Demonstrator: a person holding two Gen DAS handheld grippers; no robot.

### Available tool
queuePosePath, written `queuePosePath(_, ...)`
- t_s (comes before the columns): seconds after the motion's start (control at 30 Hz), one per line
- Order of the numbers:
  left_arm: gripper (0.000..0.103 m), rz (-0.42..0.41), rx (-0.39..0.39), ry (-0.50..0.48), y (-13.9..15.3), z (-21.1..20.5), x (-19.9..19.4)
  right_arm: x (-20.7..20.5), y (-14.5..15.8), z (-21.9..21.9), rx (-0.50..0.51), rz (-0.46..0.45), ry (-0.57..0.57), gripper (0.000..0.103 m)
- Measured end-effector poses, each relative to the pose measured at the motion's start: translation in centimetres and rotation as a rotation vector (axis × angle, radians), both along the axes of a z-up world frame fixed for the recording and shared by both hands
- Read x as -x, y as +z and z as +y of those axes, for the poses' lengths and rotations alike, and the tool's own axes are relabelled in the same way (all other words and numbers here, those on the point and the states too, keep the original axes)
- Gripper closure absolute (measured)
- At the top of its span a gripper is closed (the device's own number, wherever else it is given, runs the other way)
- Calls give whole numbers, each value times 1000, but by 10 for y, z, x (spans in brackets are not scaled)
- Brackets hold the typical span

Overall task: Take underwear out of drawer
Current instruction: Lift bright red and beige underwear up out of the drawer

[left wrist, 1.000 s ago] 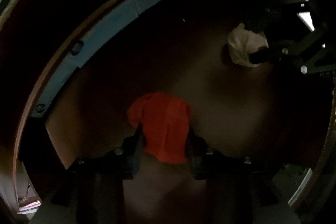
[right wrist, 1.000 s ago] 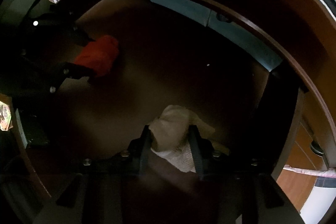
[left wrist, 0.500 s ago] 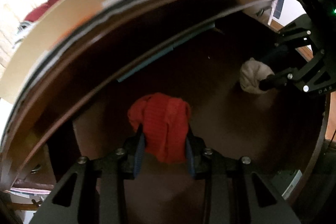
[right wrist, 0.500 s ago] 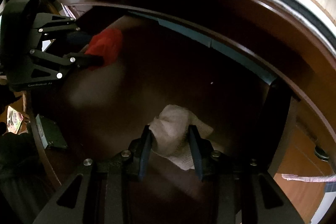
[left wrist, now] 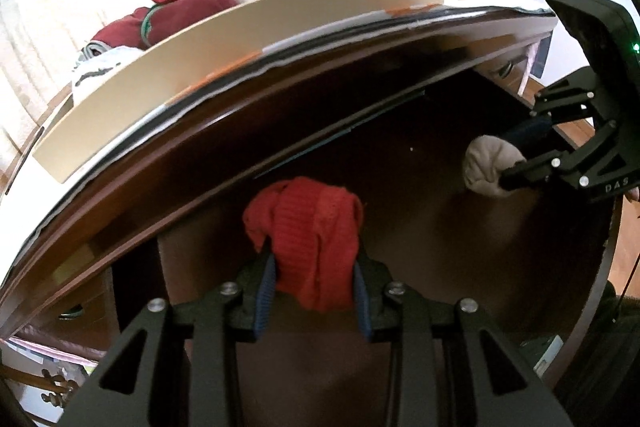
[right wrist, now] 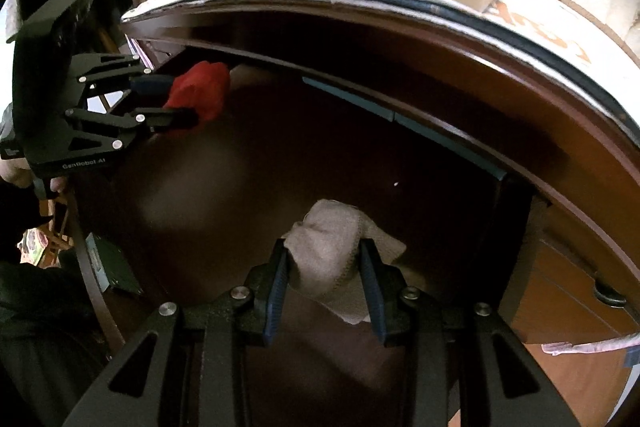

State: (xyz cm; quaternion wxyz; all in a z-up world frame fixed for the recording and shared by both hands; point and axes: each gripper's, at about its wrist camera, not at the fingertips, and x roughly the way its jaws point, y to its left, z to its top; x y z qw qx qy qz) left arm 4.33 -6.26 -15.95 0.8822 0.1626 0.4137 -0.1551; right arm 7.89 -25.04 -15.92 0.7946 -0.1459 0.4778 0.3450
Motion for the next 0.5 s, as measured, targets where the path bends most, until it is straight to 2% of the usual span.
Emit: queuePosePath(0.5,71,-57,27,68,11,14,7,11,14,-18,-71,-91,-10,65)
